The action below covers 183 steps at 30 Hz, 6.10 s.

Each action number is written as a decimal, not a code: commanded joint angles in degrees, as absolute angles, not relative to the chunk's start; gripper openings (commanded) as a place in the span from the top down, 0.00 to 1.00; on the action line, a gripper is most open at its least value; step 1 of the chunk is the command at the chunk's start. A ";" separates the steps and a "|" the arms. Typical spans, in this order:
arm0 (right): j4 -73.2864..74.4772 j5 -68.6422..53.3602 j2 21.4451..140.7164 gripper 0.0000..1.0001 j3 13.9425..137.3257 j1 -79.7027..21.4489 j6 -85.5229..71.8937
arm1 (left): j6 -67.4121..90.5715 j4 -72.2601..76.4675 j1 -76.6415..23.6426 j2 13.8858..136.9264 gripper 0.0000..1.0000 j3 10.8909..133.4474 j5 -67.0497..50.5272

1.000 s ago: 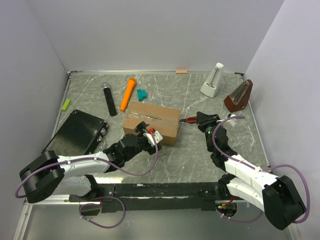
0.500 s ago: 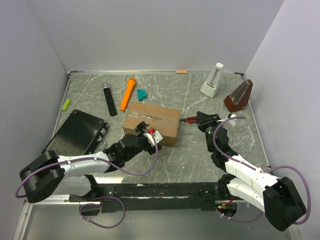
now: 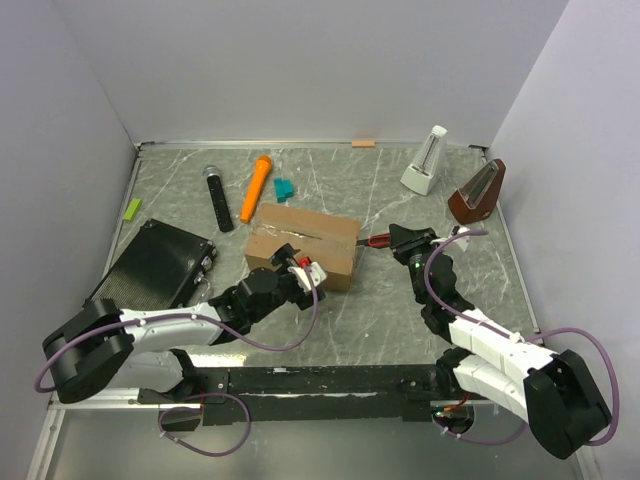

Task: Unpack the express box
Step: Cut the express box at the center of the board, then place the knife at the center of the board, then adjust the express box at the center of the board.

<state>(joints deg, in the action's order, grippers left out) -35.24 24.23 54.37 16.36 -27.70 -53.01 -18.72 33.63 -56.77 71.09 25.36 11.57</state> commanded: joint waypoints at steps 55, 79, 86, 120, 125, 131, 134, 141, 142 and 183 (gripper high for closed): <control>-18.29 8.42 23.90 1.00 22.13 -27.25 -26.91 | 7.18 25.60 -64.51 50.73 0.01 30.31 14.00; -11.68 -37.09 48.25 1.00 44.12 -38.58 -29.18 | 31.21 31.38 -47.11 59.94 0.03 37.79 -43.51; -13.09 -35.86 51.50 1.00 45.09 -41.39 -29.44 | 30.76 32.51 -47.11 62.84 0.19 37.36 -42.19; 2.72 1.48 43.07 0.02 39.82 -36.12 -33.31 | 34.71 -14.40 -12.68 53.68 0.99 40.42 -5.98; 3.34 3.07 41.05 0.03 38.23 -36.03 -31.82 | 31.39 -12.84 -8.44 68.09 0.99 42.53 -11.06; 4.84 4.66 41.75 0.03 37.88 -35.95 -30.32 | 25.67 -9.06 -8.35 77.68 0.99 45.08 -13.96; 4.75 5.71 43.32 0.03 37.79 -35.95 -30.15 | 25.05 -9.49 -8.44 80.85 0.88 47.10 -15.11; 6.42 7.03 46.93 0.03 39.37 -35.95 -29.80 | 25.22 -9.58 -8.44 82.53 0.56 47.73 -15.21; 6.42 7.12 47.02 0.03 39.38 -35.95 -29.71 | 25.14 -9.23 -8.44 82.62 0.55 47.55 -15.29; 6.50 14.42 94.49 0.52 61.10 -27.42 -22.31 | 46.24 -4.13 -41.13 81.64 0.63 39.72 7.64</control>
<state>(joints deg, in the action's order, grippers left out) 1.02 15.38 99.46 65.93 -27.70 -20.18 47.46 -0.78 -40.88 77.38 35.03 4.12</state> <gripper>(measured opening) 0.485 0.323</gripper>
